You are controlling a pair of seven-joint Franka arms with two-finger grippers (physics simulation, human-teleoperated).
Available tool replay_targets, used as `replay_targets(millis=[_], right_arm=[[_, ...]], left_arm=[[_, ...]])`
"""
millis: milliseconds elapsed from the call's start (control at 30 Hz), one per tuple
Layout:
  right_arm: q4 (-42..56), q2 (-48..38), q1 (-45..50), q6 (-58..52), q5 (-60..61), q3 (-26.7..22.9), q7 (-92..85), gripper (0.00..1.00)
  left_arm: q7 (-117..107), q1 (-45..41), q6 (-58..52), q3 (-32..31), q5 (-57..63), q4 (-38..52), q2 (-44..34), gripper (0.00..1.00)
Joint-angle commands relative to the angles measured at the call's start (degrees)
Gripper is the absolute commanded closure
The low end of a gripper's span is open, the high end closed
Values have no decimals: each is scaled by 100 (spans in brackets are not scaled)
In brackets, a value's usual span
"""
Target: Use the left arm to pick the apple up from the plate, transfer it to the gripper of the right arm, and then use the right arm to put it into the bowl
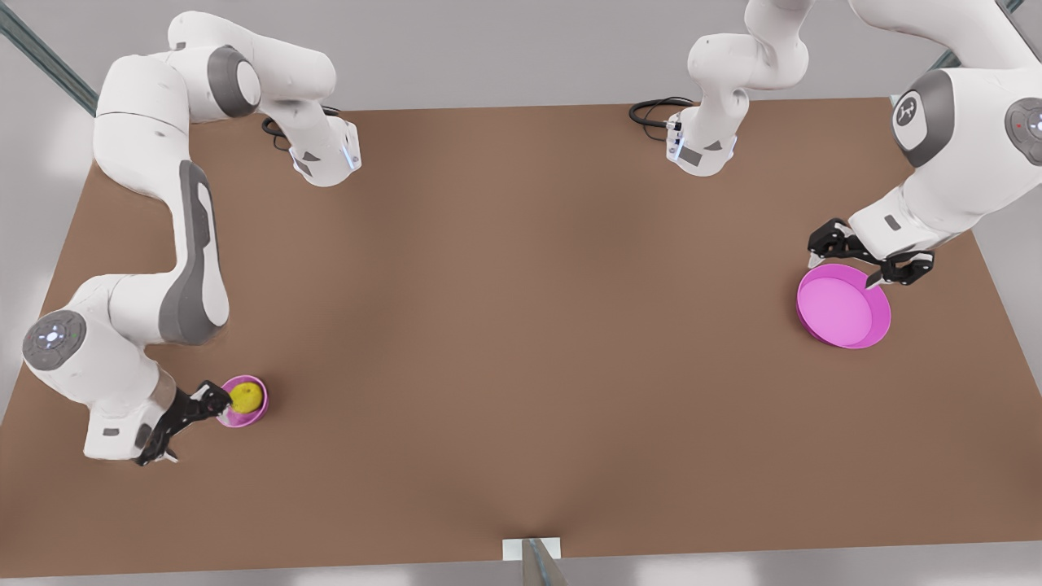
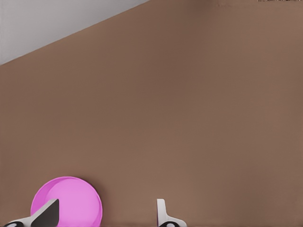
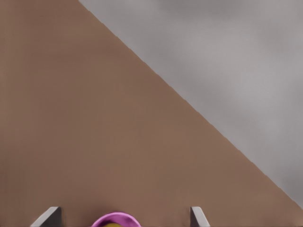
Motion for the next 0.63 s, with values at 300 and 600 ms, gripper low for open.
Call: replay_targets(millis=[300,600], right_arm=[[-2025,-2421,54,-1809,362,-270,3921,0],[-1540,-2069,-167,-1880,318,-23,4000,0]], left_arm=[[-783,-66,-10,1,41,212,110,0],[-1627,-163,25,1,305,528,523,0]])
